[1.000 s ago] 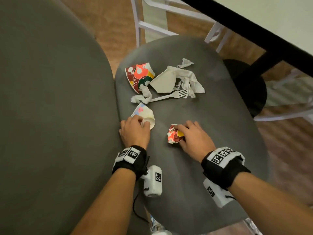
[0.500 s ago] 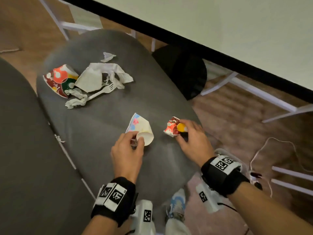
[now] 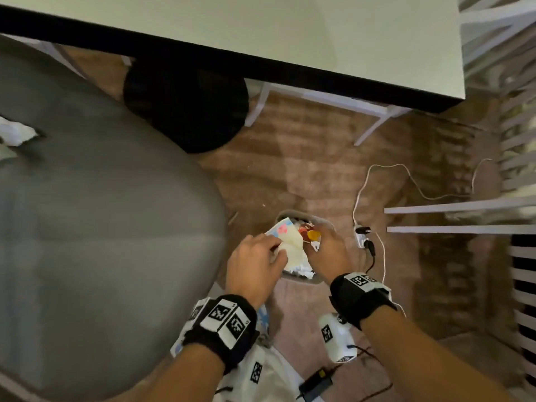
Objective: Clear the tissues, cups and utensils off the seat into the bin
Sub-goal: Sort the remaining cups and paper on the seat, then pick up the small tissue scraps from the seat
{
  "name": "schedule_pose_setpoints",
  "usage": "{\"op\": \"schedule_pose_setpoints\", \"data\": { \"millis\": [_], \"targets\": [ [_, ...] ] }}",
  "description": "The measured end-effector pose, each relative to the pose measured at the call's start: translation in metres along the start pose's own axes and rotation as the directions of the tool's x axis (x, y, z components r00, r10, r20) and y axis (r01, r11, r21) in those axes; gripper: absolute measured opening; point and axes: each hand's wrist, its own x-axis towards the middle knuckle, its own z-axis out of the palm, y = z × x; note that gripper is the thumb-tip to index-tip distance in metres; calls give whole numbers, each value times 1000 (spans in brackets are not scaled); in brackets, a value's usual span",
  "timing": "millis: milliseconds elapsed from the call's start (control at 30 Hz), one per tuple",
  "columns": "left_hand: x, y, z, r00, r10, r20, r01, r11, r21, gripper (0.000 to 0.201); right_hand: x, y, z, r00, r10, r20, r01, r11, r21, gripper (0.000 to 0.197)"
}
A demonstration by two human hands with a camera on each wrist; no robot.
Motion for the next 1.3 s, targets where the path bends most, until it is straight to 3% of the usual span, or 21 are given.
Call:
{"op": "schedule_pose_setpoints", "data": {
  "millis": [133,300,467,567,633,700,800,867,933,1000,1133,1200,1300],
  "targets": [
    [18,-1,47,964,-182,192,155,977,148,26,10,46,16,982,115,152,-95,987,-129,35],
    [34,-14,94,832,-415,367,351,907,232,29,19,78,23,939,221,264,-188,971,-147,33],
    [46,-6,115,858,-369,356,326,929,178,33,23,87,16,941,174,291,-147,983,-114,55],
    [41,-9,115,818,-397,417,336,917,214,51,18,82,2,914,160,374,-117,984,-134,64],
    [30,-16,107,787,-430,443,370,903,218,47,13,74,-9,907,156,391,-108,984,-144,59],
    [13,-24,90,778,-422,466,406,903,140,39,7,59,-18,913,118,390,-68,988,-138,56],
    [-10,-27,44,821,-343,457,443,887,-129,25,2,23,-35,942,-12,334,50,993,-106,51],
    [-15,-30,3,866,-317,388,469,786,-404,12,3,-15,-45,947,-153,281,183,980,-81,45],
    [-16,-49,-45,902,-365,230,427,685,-590,8,6,-68,-54,930,-272,248,302,949,-92,40],
    [-14,-78,-94,888,-460,6,358,681,-640,8,10,-127,-53,893,-380,241,413,905,-100,38],
    [-13,-150,-186,698,-579,-422,330,783,-528,7,17,-235,-29,756,-589,285,630,774,-71,41],
    [-12,-184,-220,615,-580,-534,335,805,-489,15,19,-281,-9,689,-666,285,709,700,-81,40],
    [-4,-225,-262,559,-492,-667,342,870,-355,31,19,-337,26,626,-731,271,771,633,-76,40]
  ]
}}
